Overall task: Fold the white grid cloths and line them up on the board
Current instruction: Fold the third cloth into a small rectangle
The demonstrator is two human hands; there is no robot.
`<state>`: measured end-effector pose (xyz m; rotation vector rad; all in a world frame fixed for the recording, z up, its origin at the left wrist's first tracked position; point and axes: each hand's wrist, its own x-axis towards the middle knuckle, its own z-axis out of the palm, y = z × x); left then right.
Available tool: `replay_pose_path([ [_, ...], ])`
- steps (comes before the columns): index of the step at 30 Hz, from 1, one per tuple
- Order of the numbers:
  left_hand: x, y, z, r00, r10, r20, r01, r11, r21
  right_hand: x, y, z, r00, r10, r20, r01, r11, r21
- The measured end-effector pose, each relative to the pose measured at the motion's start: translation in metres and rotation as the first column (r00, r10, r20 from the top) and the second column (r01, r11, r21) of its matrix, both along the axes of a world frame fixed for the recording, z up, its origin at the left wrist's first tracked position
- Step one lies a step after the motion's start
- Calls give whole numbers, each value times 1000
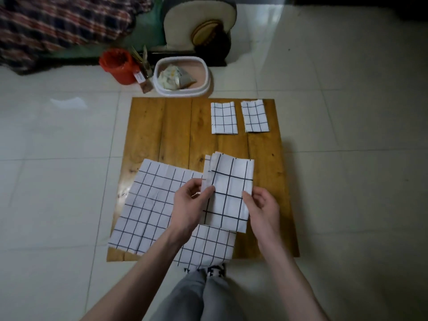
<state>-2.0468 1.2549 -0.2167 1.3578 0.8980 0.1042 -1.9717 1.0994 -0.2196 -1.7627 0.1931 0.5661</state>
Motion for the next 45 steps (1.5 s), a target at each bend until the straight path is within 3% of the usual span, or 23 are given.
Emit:
replay_pose_path([
  [8, -69, 7, 88, 982, 182, 41, -185, 976, 115, -39, 18, 78, 972, 221, 80, -227, 971, 69],
  [18, -168, 68, 126, 895, 444, 43, -445, 884, 139, -100, 96, 118, 886, 460, 62, -464, 868, 180],
  [26, -241, 152, 125, 901, 433, 26, -433, 898, 79, -164, 182, 121, 877, 469, 107, -481, 863, 156],
  [34, -293, 258, 129, 951, 307, 35, -308, 950, 51, -228, 278, 118, 940, 327, 96, -338, 932, 133],
  [45, -284, 371, 128, 988, 149, 25, -150, 988, 29, -231, 372, 125, 968, 217, 123, -231, 967, 112],
])
